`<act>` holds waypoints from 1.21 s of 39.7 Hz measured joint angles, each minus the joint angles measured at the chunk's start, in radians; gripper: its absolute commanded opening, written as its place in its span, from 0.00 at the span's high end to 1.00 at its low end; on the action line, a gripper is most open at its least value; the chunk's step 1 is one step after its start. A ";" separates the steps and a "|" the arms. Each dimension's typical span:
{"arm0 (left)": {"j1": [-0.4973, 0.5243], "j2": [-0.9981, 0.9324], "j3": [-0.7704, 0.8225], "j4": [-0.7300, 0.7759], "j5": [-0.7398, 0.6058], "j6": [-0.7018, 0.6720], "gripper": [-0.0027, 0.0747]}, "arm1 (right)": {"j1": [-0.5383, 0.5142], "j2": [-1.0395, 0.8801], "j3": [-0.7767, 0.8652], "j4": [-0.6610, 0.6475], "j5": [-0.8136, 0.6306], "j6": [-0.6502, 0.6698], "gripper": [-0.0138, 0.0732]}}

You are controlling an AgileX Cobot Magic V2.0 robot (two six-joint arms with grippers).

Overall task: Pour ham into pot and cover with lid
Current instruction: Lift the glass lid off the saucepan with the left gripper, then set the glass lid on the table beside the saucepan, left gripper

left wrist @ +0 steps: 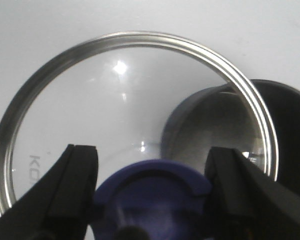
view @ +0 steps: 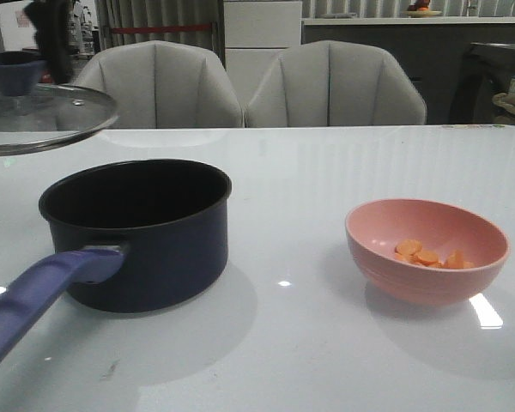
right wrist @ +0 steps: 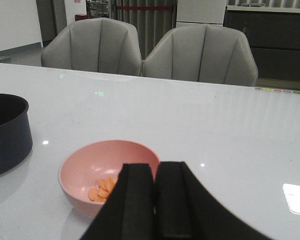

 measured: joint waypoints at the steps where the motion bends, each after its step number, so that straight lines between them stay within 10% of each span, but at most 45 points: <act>1: 0.017 -0.007 0.013 0.002 0.000 0.017 0.77 | 0.000 0.000 0.000 0.000 0.000 0.000 0.68; 27: 0.242 0.005 0.381 -0.059 -0.286 0.164 0.74 | 0.000 0.000 0.000 0.000 0.000 0.000 0.68; 48: 0.242 0.142 0.382 -0.080 -0.327 0.166 0.39 | 0.000 0.000 0.000 0.000 0.000 0.000 0.68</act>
